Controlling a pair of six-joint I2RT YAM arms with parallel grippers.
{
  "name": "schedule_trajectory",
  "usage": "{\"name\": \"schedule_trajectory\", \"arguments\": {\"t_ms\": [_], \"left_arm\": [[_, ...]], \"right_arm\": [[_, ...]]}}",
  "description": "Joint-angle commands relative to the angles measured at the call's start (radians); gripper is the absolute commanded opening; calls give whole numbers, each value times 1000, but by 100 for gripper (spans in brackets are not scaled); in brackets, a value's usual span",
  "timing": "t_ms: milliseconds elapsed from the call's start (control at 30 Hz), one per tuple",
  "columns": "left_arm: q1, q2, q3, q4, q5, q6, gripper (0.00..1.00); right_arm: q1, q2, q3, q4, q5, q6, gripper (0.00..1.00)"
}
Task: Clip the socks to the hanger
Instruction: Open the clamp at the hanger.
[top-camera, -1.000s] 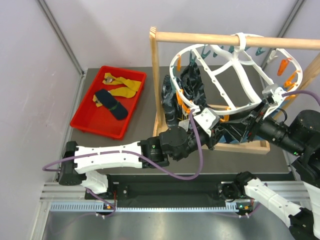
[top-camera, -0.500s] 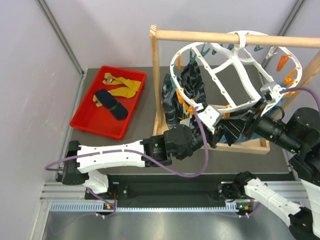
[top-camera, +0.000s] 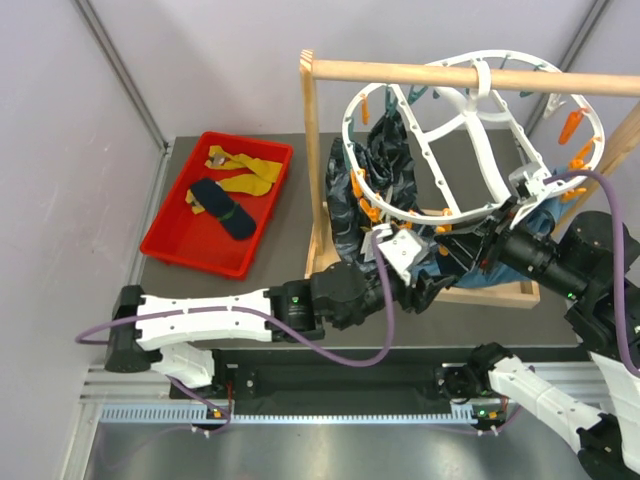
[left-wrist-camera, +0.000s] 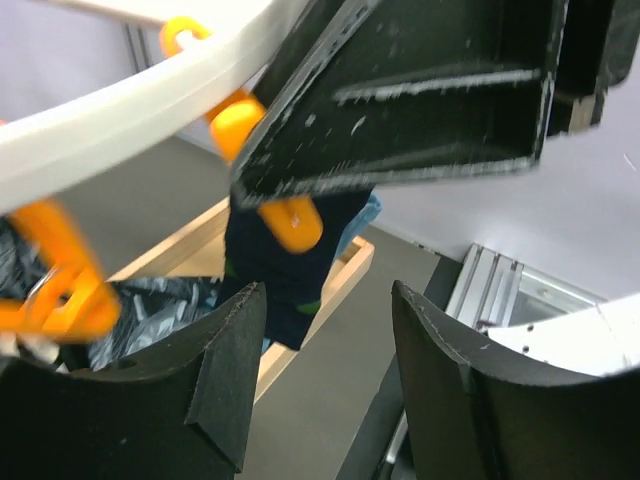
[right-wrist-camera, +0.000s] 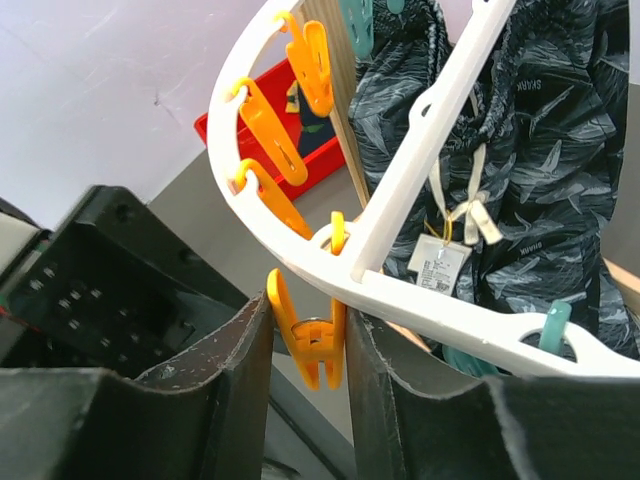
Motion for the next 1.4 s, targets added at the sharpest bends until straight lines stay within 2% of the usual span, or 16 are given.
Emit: {"name": "schedule_trajectory", "arguments": {"t_ms": [0,167,267,533,767,833,900,1067,1100,1167,1200,1267,1367], "left_arm": [[-1,-120,-61,61,-2,0,58],[-3,-210,-158,58,-14,4,58],[-1,-220,-176,100,44,4,59],[-1,-132,-63,101,92,-17,60],[-1,-68,-4,101,64,-20,59],[-3,-57,12,96,14,-19,57],[-1,-49,28,81,-40,-22,53],[-3,-25,55,76,-42,-2,37],[-1,-20,60,70,-39,4,30],[-1,-7,80,47,-42,7,22],[-1,-3,86,38,-45,9,10],[-1,9,103,19,-55,9,0],[-1,20,123,-11,-74,9,0]], "right_arm": [[2,-7,-11,74,28,7,0],[2,-19,-17,82,14,26,0],[2,-27,-31,108,-24,55,0],[2,-42,-49,146,-105,108,0],[2,-53,-64,162,-127,121,0],[2,-57,-68,165,-133,127,0],[2,-60,-69,171,-142,130,0],[2,-67,-78,185,-148,142,0],[3,-68,-78,191,-150,147,0],[2,-70,-83,196,-153,153,0],[2,-70,-83,197,-154,156,1],[2,-71,-84,202,-151,159,4],[3,-73,-86,197,-133,159,12]]}}
